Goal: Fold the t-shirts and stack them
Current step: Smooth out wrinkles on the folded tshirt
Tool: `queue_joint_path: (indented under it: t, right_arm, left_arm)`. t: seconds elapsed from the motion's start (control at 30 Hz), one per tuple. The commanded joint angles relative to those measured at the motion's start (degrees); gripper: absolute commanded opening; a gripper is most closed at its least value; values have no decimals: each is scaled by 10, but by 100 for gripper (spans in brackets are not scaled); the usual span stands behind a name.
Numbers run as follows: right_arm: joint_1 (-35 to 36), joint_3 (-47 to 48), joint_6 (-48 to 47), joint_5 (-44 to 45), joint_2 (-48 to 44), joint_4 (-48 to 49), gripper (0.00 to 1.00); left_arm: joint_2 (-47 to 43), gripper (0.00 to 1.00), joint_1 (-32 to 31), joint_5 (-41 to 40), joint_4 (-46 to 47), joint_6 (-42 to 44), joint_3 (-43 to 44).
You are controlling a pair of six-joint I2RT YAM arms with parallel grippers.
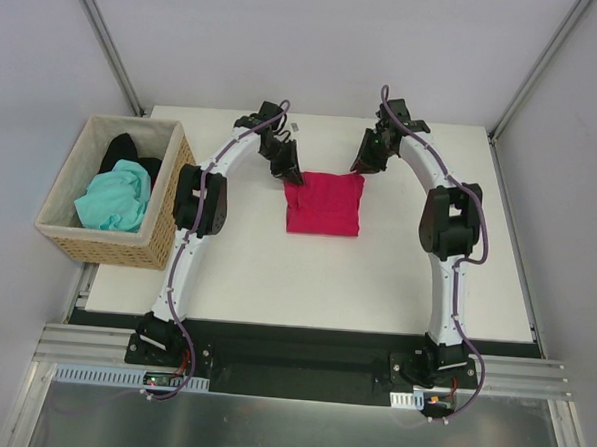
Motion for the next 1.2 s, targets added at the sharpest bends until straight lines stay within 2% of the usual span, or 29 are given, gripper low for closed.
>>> queue_joint_path:
  t: [0.0, 0.13, 0.3, 0.53, 0.87, 1.17]
  right_arm:
    - [-5, 34, 11, -17, 5, -3, 27]
    - [-5, 35, 11, -19, 10, -2, 31]
    - [-5, 28, 16, -24, 15, 1, 30]
    - [-5, 15, 24, -31, 24, 11, 20]
    - [-5, -6, 34, -28, 21, 27, 26]
    - [-8, -28, 40, -29, 20, 39, 26]
  left_arm:
    - [-7, 0, 7, 6, 0, -6, 5]
    - [-9, 0, 7, 4, 1, -6, 4]
    - [-11, 0, 9, 4, 1, -7, 1]
    - [-27, 0, 13, 2, 0, -3, -16]
    - [-35, 0, 18, 6, 1, -1, -24]
    - [-39, 0, 18, 6, 1, 0, -32]
